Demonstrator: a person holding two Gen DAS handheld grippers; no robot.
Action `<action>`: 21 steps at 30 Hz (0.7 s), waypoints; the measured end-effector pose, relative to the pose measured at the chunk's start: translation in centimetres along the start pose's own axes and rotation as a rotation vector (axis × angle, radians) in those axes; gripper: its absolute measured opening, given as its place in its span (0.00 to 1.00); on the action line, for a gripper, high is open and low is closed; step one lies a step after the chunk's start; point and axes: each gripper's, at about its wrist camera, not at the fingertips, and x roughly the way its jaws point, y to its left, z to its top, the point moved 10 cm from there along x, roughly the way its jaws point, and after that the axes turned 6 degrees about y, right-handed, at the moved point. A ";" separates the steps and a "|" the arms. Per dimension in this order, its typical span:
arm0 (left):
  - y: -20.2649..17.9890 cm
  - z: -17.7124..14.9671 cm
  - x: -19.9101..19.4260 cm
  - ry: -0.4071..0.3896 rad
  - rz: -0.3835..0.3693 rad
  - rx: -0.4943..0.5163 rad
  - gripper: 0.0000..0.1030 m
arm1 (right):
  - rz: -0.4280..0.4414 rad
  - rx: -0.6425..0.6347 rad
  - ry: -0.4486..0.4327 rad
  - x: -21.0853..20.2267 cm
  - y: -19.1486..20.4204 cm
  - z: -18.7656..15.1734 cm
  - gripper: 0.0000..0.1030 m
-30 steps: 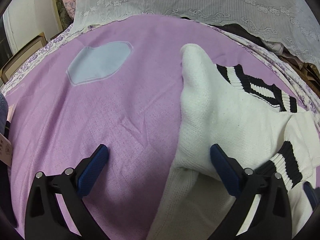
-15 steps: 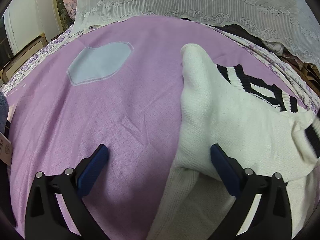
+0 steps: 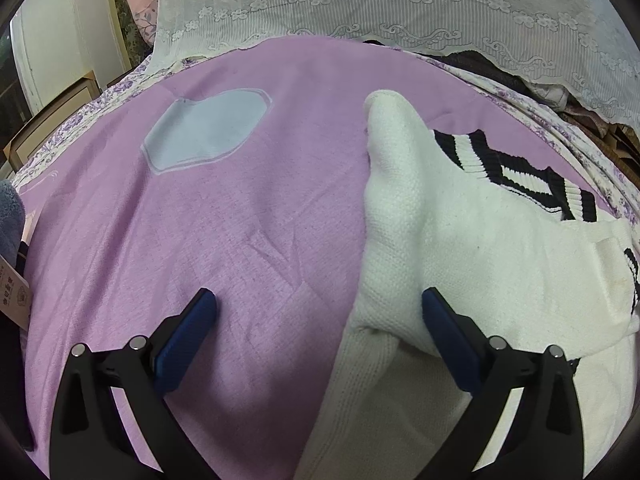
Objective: Fold small clothes
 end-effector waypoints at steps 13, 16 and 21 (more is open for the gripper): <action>0.0 0.0 0.1 -0.009 0.012 0.000 0.96 | -0.047 0.002 0.010 3.3 -0.6 1.7 0.05; 0.0 0.0 0.1 -0.009 0.012 0.000 0.96 | -0.098 -0.031 -0.102 0.1 -0.7 2.8 0.00; 0.0 0.0 0.1 -0.009 0.010 0.000 0.96 | -0.153 0.056 -0.011 1.6 -4.0 1.5 0.00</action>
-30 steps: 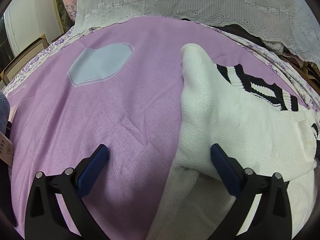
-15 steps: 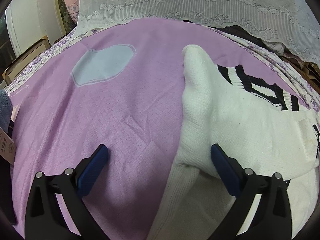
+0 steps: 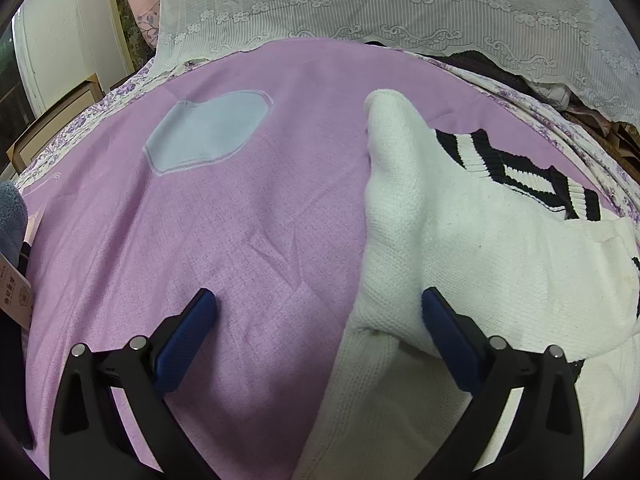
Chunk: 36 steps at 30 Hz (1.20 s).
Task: Fold small clothes
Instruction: 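Grasp the folded sleeve edge with the right tool and press it flat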
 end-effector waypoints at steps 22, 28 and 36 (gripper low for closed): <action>-0.9 2.4 -0.1 -0.036 -0.060 -0.039 0.96 | 0.140 -0.147 -0.009 -0.6 6.8 -0.8 0.07; -0.7 2.0 0.8 -0.013 0.028 -0.007 0.96 | 0.121 -0.124 0.096 2.3 5.9 -1.6 0.08; -0.2 1.9 0.9 0.004 -0.013 -0.049 0.96 | 0.084 -0.051 -0.006 0.0 3.4 0.6 0.37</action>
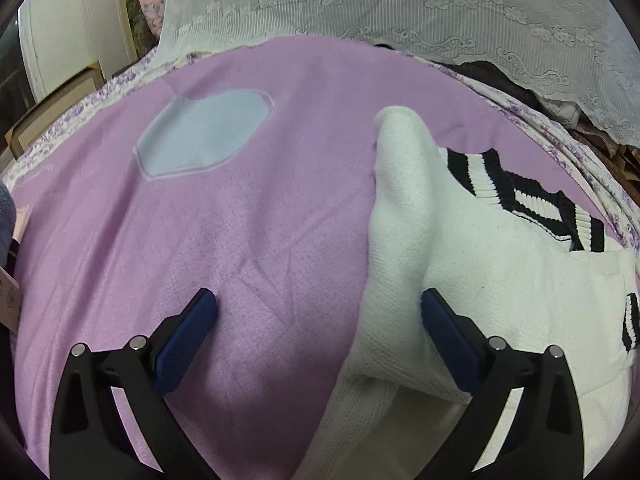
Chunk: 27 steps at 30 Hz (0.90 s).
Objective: Fold small clothes
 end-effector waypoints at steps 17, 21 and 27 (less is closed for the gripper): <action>0.0 -0.1 0.4 0.002 0.010 0.001 0.96 | -0.063 -0.010 0.052 1.3 -1.7 -1.0 0.11; 0.1 -0.2 0.0 -0.001 0.007 -0.004 0.96 | -0.070 -0.003 0.013 0.1 -1.7 -0.8 0.12; -0.2 1.7 -3.1 -0.140 -0.002 -0.001 0.96 | -0.026 -0.116 -0.080 -2.0 1.8 0.0 0.17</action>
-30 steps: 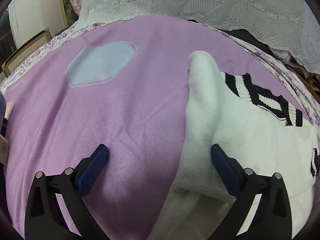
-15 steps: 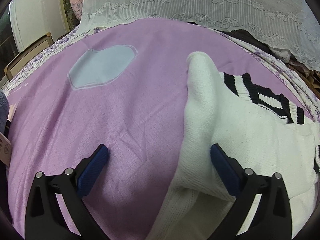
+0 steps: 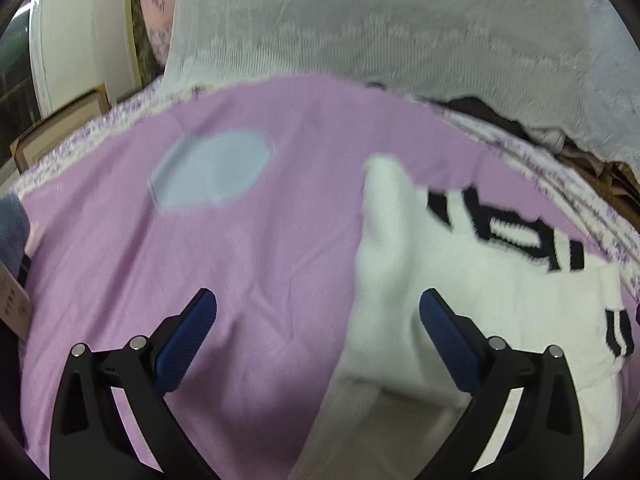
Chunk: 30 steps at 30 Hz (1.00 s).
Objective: Fold small clothes
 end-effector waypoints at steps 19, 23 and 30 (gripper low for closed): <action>4.0 -0.3 5.6 0.186 0.039 -0.146 0.96 | 0.033 0.024 0.053 1.4 0.0 -1.2 0.45; 4.0 -0.1 5.4 0.168 0.068 -0.129 0.96 | 0.033 0.020 0.054 1.2 0.1 -1.3 0.49; 7.6 -0.7 5.7 0.184 0.147 -0.255 0.96 | 0.024 0.009 0.087 2.0 0.1 -2.0 0.59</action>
